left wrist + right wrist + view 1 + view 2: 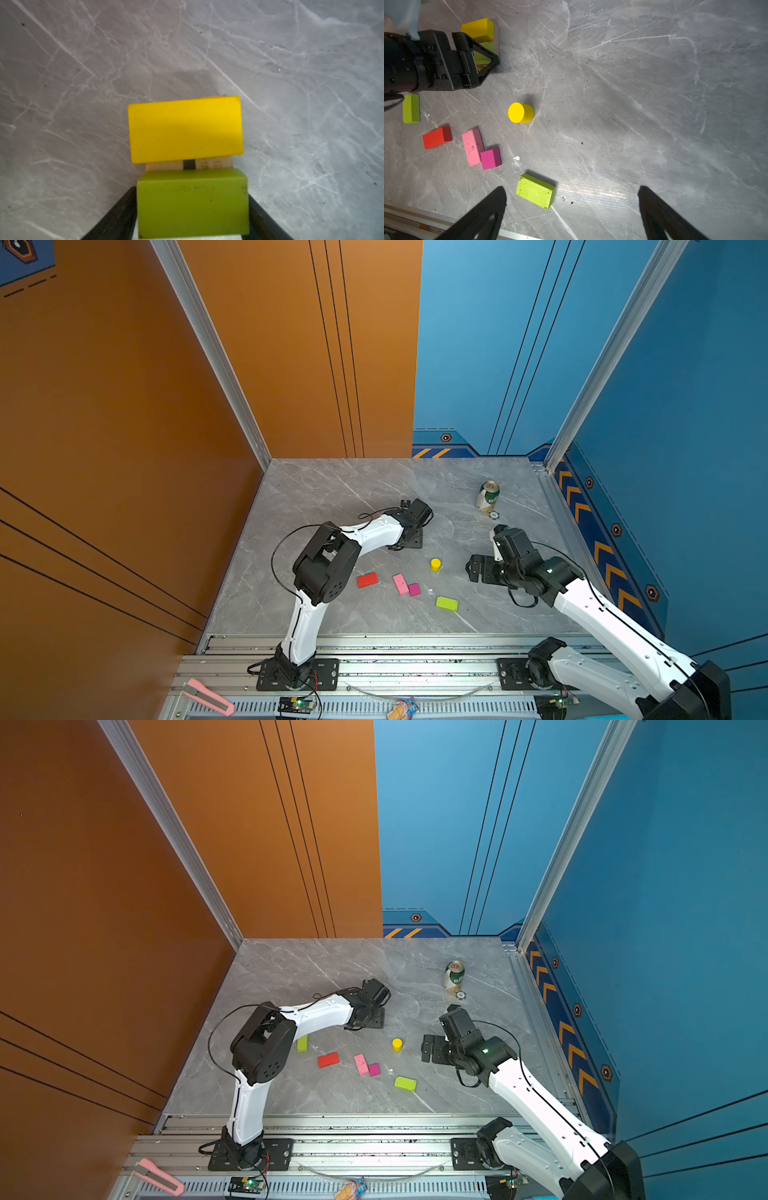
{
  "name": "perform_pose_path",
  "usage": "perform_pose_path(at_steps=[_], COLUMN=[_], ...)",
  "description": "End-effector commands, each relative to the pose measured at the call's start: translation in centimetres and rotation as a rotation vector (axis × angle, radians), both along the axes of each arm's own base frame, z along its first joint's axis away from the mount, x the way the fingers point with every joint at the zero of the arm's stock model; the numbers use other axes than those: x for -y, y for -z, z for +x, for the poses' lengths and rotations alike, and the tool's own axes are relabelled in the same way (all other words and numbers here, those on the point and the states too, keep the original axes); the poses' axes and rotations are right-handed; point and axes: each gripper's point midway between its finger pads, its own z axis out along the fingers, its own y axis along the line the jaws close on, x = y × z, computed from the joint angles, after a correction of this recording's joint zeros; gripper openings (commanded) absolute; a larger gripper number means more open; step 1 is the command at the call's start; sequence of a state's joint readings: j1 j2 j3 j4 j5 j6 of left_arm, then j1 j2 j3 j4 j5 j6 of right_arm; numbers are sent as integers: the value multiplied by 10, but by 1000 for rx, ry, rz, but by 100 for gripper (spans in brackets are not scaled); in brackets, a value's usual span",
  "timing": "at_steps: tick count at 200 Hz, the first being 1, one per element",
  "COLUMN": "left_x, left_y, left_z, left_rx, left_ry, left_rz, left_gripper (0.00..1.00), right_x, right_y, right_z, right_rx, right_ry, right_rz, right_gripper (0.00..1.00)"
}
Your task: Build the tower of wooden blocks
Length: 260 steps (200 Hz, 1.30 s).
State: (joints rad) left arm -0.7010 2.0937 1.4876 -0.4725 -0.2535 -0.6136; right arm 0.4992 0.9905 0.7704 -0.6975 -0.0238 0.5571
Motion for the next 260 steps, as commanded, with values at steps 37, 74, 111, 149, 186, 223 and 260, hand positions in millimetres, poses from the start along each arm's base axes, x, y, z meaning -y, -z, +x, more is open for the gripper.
perform_pose_path(at_steps=[37, 74, 111, 149, 186, 223, 260], left_x=[-7, -7, -7, -6, -4, -6, -18], left_y=[1, 1, 0, -5, -30, -65, -98], left_z=[2, 2, 3, 2, -1, -8, -22], left_rx=[-9, -9, -7, 3, 48, 109, 168], left_ry=[-13, -12, -11, -1, 22, 40, 39], left_rz=[23, 22, 23, 25, 32, 26, 14], left_gripper=[73, 71, 79, 91, 97, 99, 100], right_x=[0, 0, 0, -1, -5, -9, -15], right_y=[3, 3, 2, 2, -3, -11, -17], right_z=[-3, -4, -3, -3, -2, -2, -4], right_rx=[-17, -17, -15, -16, -10, 6, 18], right_ry=[4, 2, 4, 2, -12, -28, -49], right_rz=[-6, -6, -5, -2, 6, 7, -7], right_gripper=[100, 100, 100, 100, 100, 100, 100])
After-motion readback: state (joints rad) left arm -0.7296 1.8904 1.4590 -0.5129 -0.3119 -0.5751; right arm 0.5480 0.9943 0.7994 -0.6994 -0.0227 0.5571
